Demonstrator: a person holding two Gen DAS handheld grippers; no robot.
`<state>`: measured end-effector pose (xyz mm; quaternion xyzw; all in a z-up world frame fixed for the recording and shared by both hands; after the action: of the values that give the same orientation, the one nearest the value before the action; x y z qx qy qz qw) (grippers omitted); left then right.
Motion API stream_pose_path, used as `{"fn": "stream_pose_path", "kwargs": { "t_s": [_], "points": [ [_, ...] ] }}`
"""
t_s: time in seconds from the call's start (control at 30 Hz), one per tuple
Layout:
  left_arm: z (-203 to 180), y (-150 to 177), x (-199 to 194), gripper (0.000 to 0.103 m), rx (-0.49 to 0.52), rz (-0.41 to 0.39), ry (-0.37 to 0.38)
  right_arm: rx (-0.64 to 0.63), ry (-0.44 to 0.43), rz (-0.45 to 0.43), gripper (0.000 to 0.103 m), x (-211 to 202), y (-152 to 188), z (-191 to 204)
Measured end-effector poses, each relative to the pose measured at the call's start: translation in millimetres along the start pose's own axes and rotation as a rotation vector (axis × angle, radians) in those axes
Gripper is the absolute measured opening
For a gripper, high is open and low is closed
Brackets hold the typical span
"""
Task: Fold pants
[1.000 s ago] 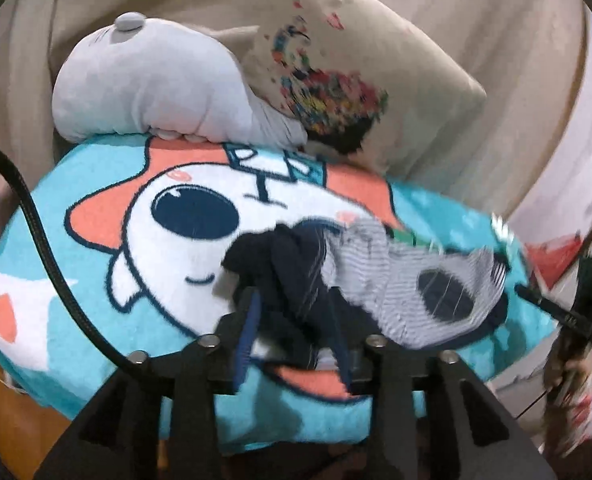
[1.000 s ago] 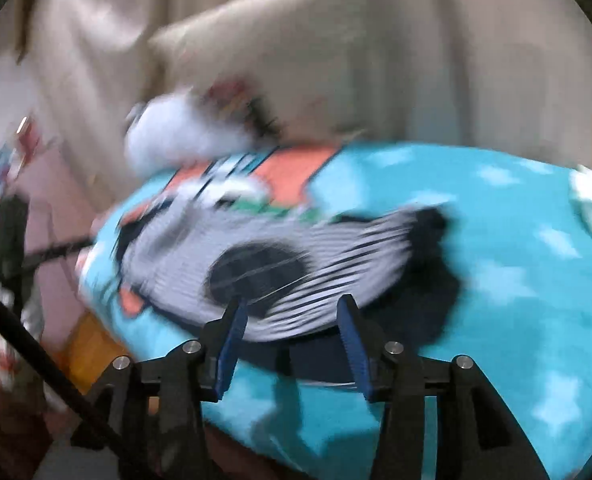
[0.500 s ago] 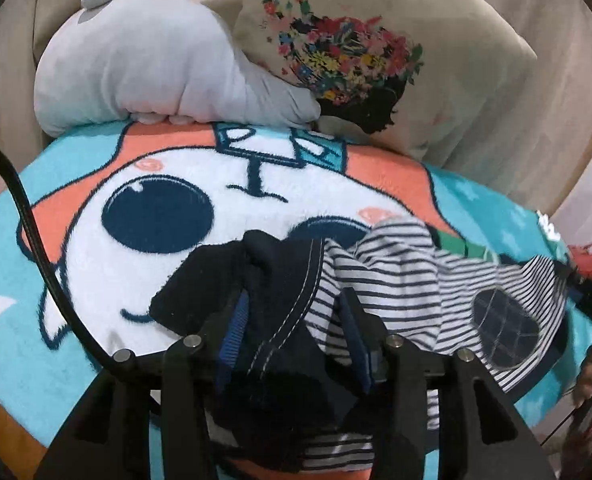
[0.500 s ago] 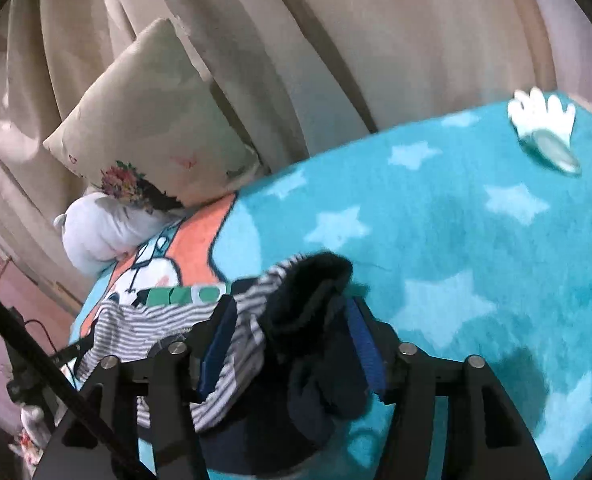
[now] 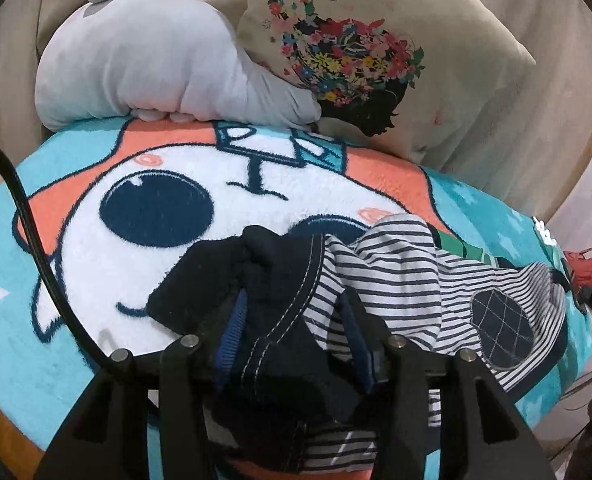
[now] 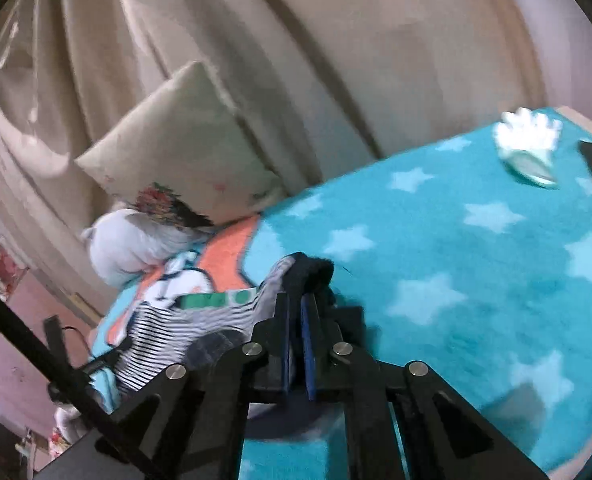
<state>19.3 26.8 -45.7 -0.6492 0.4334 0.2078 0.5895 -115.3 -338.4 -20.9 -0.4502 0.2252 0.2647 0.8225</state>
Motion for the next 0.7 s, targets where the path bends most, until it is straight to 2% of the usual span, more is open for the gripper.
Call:
{"fn": "stream_pose_path", "kwargs": {
  "t_s": [0.07,0.1,0.17,0.2,0.27,0.33,0.43,0.47,0.5,0.53,0.6,0.7],
  "points": [
    [0.2,0.3,-0.4,0.047,0.005,0.0,-0.005,0.051,0.104,0.012,0.009,-1.1,7.8,-28.1],
    [0.0,0.8,-0.4,0.047,0.008,0.001,-0.009,0.065,0.098,0.018,0.011,-1.3,10.6,-33.3],
    [0.6,0.4,0.0,0.048,0.008,0.003,-0.012,0.091,0.044,0.024,0.035,-2.6,15.1,-35.3],
    [-0.1,0.6,-0.2,0.048,0.008,0.003,-0.01,0.094,0.022,0.008,0.05,-4.5,14.5,-32.2],
    [-0.4,0.5,0.0,0.05,0.006,0.002,-0.01,0.063,-0.018,-0.033,0.052,-7.9,9.7,-16.7],
    [-1.0,0.0,0.0,0.052,0.012,0.002,-0.015,0.045,-0.041,-0.027,0.058,-1.7,5.0,-3.3],
    [-3.0,-0.9,0.5,0.054,0.008,0.002,-0.026,0.04,0.01,0.013,0.059,25.2,-2.0,4.2],
    [-4.0,-1.2,0.8,0.056,0.005,0.003,-0.029,0.026,0.036,0.011,0.058,38.1,-5.5,5.0],
    [-4.3,-1.4,0.9,0.056,0.004,0.005,-0.031,0.015,0.052,0.019,0.038,44.5,-4.9,5.4],
    [-4.4,-1.6,1.0,0.057,0.003,0.007,-0.033,0.003,0.052,0.046,0.011,54.6,-3.8,7.3],
    [-4.8,-1.6,0.9,0.058,0.005,0.007,-0.031,0.014,0.021,0.079,0.009,63.2,-1.8,12.5],
    [-6.2,-2.0,1.5,0.059,0.005,0.006,-0.027,-0.01,-0.051,0.031,0.005,39.3,-6.5,28.8]
  ]
}}
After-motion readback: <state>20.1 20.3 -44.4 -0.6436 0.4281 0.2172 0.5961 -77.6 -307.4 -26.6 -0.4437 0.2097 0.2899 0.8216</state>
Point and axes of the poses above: each gripper's, at about its wrist camera, not at the fingertips, and x roughly the way its jaws point, z to its left, y to its underside, the point moved 9 cm from there along x, roughly the way its jaws point, and after that the axes turned 7 degrees about z, right-handed, at the moved point
